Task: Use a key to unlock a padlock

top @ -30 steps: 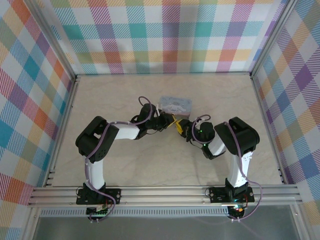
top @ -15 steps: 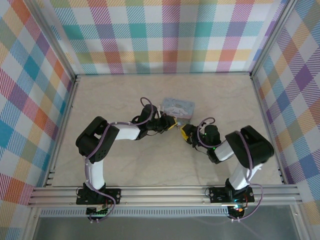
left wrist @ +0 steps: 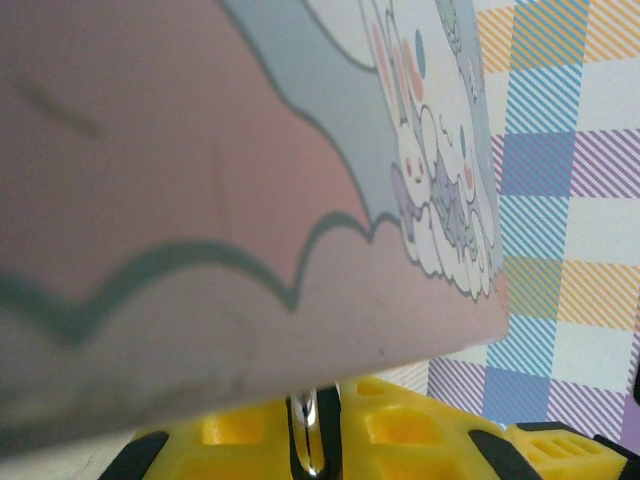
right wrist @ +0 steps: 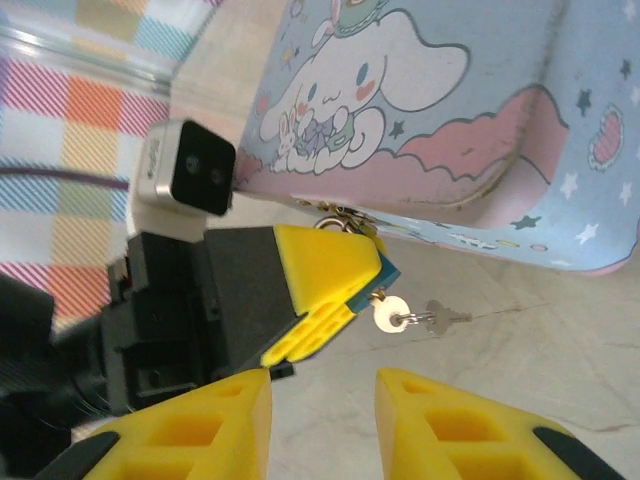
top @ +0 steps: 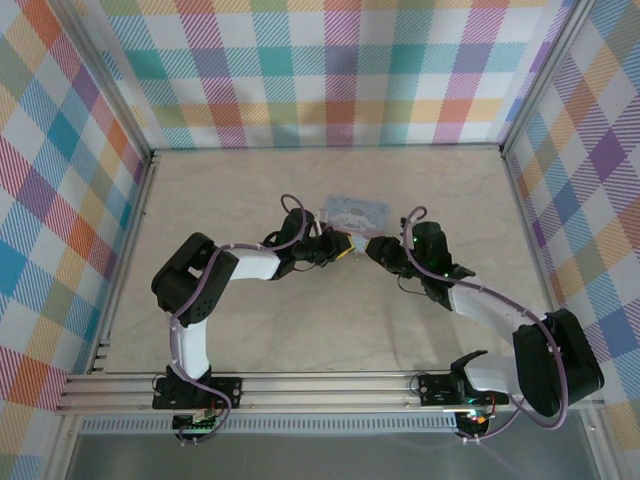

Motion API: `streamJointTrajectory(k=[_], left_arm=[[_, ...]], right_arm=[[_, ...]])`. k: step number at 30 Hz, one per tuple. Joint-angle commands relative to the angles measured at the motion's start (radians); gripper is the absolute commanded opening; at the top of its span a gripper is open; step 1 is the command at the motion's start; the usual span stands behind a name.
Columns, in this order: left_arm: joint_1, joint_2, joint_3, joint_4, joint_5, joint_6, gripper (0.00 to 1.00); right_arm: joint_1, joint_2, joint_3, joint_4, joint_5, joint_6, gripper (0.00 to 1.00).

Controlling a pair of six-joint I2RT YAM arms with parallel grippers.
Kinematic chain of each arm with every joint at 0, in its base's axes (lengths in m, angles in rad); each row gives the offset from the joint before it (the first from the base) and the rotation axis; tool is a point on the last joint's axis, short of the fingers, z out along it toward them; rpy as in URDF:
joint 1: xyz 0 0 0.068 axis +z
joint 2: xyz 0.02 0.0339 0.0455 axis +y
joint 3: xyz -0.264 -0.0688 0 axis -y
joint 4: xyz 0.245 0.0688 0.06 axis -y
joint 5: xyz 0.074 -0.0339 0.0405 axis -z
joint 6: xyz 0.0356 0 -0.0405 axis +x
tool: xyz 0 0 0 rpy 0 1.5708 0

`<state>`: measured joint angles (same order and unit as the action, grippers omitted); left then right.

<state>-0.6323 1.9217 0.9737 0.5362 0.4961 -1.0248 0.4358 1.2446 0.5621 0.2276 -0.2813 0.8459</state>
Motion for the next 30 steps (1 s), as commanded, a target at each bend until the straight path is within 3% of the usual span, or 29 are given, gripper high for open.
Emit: streamJointTrajectory(k=[1, 11, 23, 30], left_arm=[[-0.004, -0.047, 0.038, 0.021, 0.039, -0.003, 0.0], [0.0, -0.06, 0.049, 0.007, 0.059, -0.013, 0.0], [0.003, -0.073, 0.057, -0.011, 0.07, -0.009, 0.0], [0.002, -0.071, 0.056, -0.012, 0.074, -0.011, 0.0]], right_arm=[[0.007, 0.021, 0.043, -0.132, -0.041, -0.233, 0.33], [0.087, 0.118, 0.14, -0.185, 0.027, -0.444, 0.36], [0.138, 0.16, 0.199, -0.22, 0.201, -0.532, 0.41], [0.138, 0.139, 0.202, -0.241, 0.229, -0.565, 0.43]])
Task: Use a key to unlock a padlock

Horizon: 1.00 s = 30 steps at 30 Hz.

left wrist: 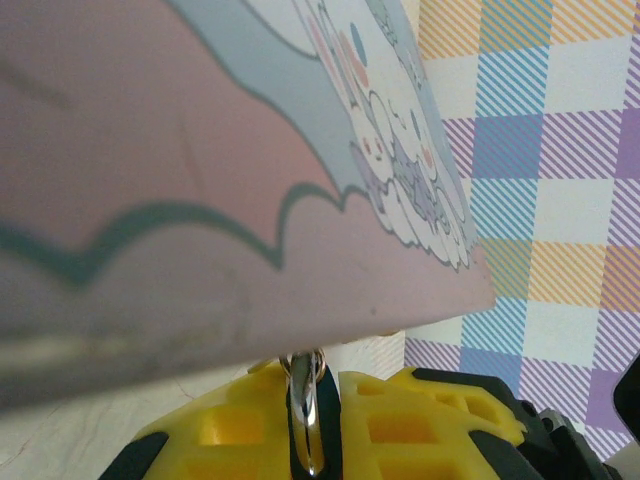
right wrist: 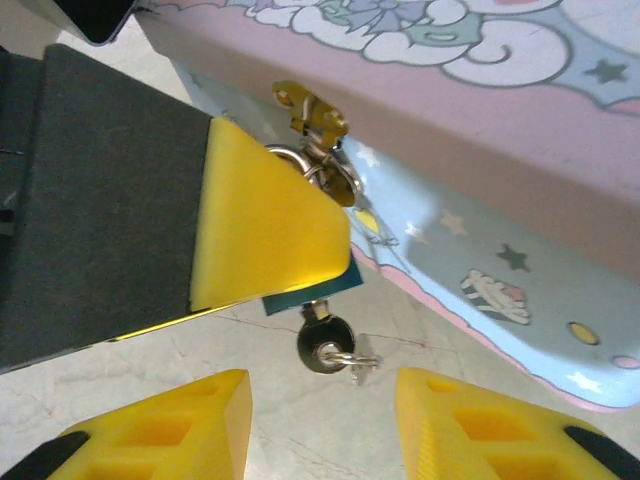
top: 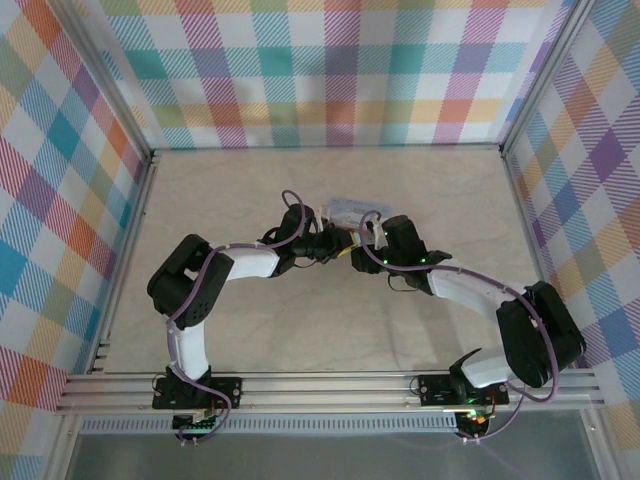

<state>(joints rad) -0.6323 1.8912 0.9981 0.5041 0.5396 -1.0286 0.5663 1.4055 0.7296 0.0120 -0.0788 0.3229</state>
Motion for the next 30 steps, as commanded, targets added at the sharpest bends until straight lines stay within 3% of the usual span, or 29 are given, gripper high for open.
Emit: streamJointTrajectory(k=[1, 21, 30], left_arm=[[0.002, -0.04, 0.032, 0.022, 0.032, -0.008, 0.0], [0.002, -0.045, 0.039, 0.025, 0.045, -0.01, 0.0], [0.003, -0.05, 0.033, 0.026, 0.048, -0.011, 0.0]], right_arm=[[0.007, -0.018, 0.04, -0.026, 0.023, -0.045, 0.44], [0.014, 0.093, 0.12, -0.045, -0.001, -0.109, 0.43], [0.016, 0.12, 0.143, -0.051, 0.015, -0.125, 0.33]])
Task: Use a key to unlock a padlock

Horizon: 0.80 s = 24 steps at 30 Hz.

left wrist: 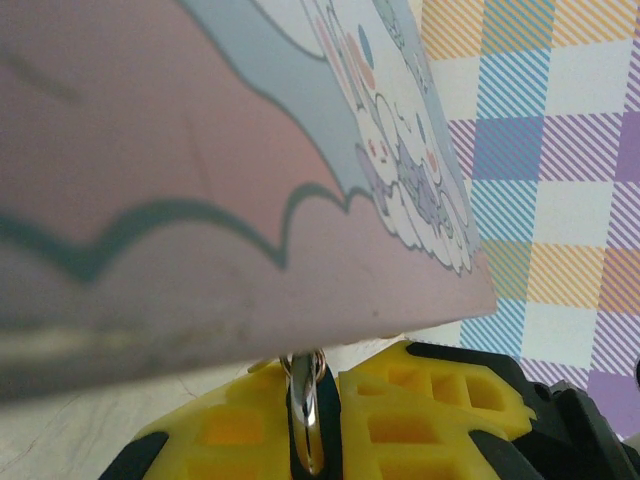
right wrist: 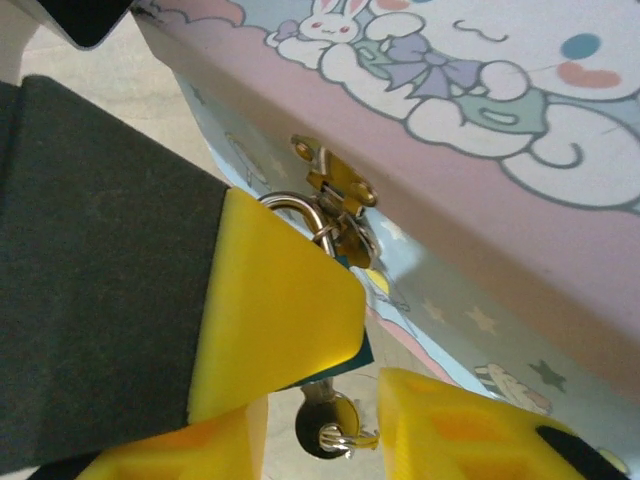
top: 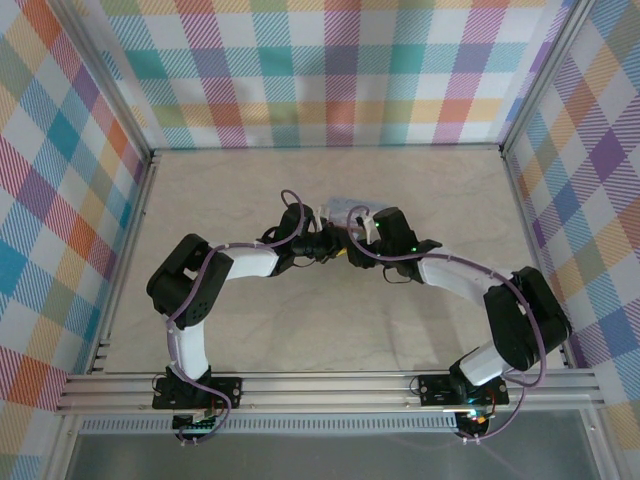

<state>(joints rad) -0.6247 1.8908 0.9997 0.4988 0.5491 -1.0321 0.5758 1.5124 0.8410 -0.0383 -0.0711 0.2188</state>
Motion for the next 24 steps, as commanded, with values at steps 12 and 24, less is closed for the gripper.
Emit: streamJointTrajectory(k=[12, 24], left_arm=[[-0.003, -0.05, 0.016, 0.041, 0.04, -0.007, 0.0], [-0.003, -0.032, -0.023, 0.002, 0.013, 0.032, 0.01]], right_arm=[[0.009, 0.026, 0.039, -0.027, -0.015, -0.042, 0.03], [0.01, 0.008, -0.007, 0.0, -0.004, 0.009, 0.33]])
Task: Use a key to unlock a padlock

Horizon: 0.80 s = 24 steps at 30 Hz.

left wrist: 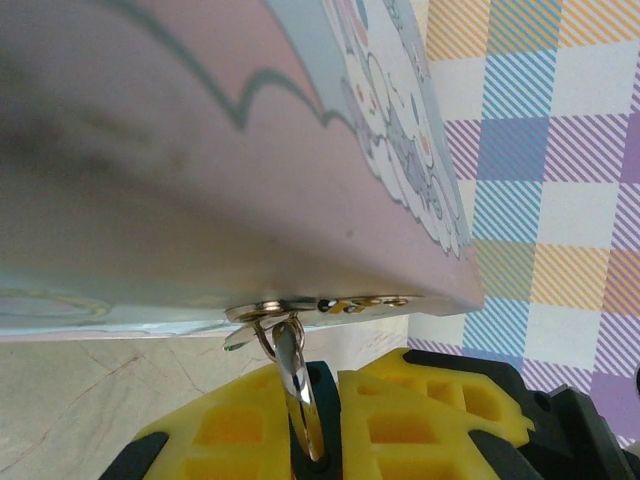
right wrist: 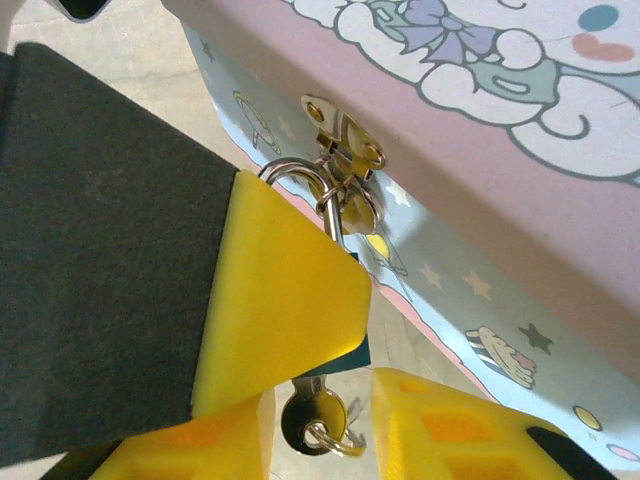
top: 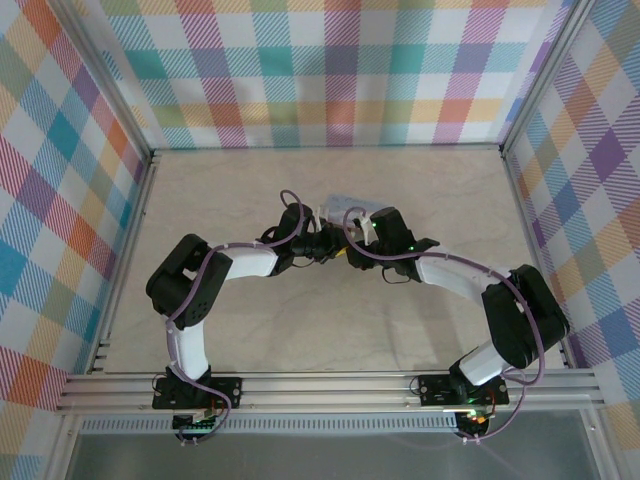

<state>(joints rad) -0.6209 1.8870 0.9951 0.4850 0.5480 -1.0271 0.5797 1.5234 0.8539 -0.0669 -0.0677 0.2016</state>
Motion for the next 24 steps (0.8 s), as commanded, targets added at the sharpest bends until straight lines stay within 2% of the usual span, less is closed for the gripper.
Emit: streamJointTrajectory(k=[1, 13, 19, 24], left_arm=[[-0.007, -0.026, -0.024, -0.001, 0.005, 0.038, 0.01], [-0.023, 0.02, -0.072, -0.026, -0.034, 0.084, 0.05], [-0.034, 0.023, -0.065, -0.122, -0.077, 0.133, 0.14], [-0.036, 0.035, -0.073, -0.129, -0.086, 0.136, 0.26]], right_arm=[[0.006, -0.005, -0.033, 0.035, -0.009, 0.034, 0.33], [0.006, 0.021, -0.081, 0.094, -0.003, 0.098, 0.36], [0.005, 0.038, -0.072, 0.088, 0.069, 0.118, 0.37], [0.005, 0.05, -0.065, 0.088, 0.119, 0.136, 0.37]])
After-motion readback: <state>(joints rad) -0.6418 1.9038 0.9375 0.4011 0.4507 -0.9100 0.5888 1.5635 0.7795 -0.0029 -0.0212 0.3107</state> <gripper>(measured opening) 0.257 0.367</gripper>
